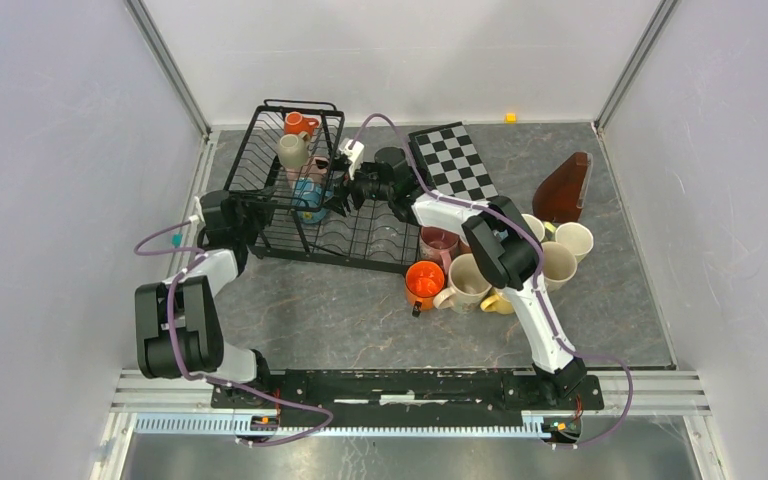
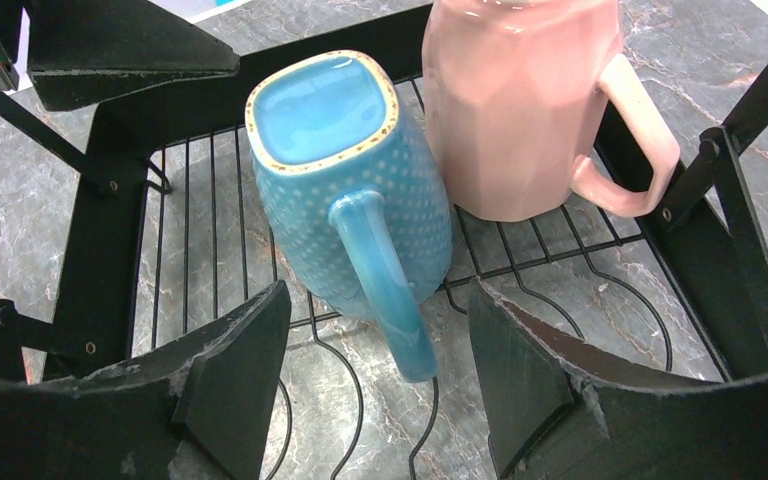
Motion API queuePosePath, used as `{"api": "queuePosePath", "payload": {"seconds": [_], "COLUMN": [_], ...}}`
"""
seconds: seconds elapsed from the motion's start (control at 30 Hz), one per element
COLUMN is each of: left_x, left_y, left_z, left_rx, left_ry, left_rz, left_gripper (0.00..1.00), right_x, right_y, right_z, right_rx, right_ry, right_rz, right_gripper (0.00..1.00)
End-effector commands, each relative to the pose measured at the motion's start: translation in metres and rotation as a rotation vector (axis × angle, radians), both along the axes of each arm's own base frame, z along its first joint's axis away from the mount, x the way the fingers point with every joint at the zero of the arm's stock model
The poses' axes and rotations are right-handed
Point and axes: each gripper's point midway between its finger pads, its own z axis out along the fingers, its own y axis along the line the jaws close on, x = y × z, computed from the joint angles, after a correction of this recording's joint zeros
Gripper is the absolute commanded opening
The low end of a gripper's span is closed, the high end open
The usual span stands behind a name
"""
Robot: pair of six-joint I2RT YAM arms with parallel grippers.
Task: Unload the cups from the dish rack
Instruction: Move the cup to the dish rack, then unload the cup from the dish rack.
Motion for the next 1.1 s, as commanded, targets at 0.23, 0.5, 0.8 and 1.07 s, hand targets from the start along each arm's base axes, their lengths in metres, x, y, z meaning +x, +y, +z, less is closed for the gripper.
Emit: {"api": "queuePosePath", "payload": {"seconds": [0.23, 0.5, 0.8, 1.07], "left_x": [-0.036, -0.046, -0.048, -0.056], "left_y": [0.031, 0.042, 0.052, 0.065], "left_z": [-0.003, -0.001, -0.014, -0.025], "left_rx": [0.151, 0.188, 0.163, 0.142], "left_ry": [0.118, 0.15, 0.168, 0.173], "left_rz": [0.098, 0.142, 0.173, 0.208], "left_gripper": [0.58, 0.7, 0.61, 0.42], "right_x": [-0.015, -0.02, -0.026, -0.026], "right_y": [0.022, 0.023, 0.023, 0.022], "right_z": [0.005, 0.001, -0.003, -0.004], "right_rx": [0.036, 0.05, 0.064, 0.059], "right_ry": [-0.042, -0.027, -0.015, -0.02], "right_rz": [0.076, 0.093, 0.101, 0.103], "right_gripper": [0.71, 0.68, 0.62, 0.61]}}
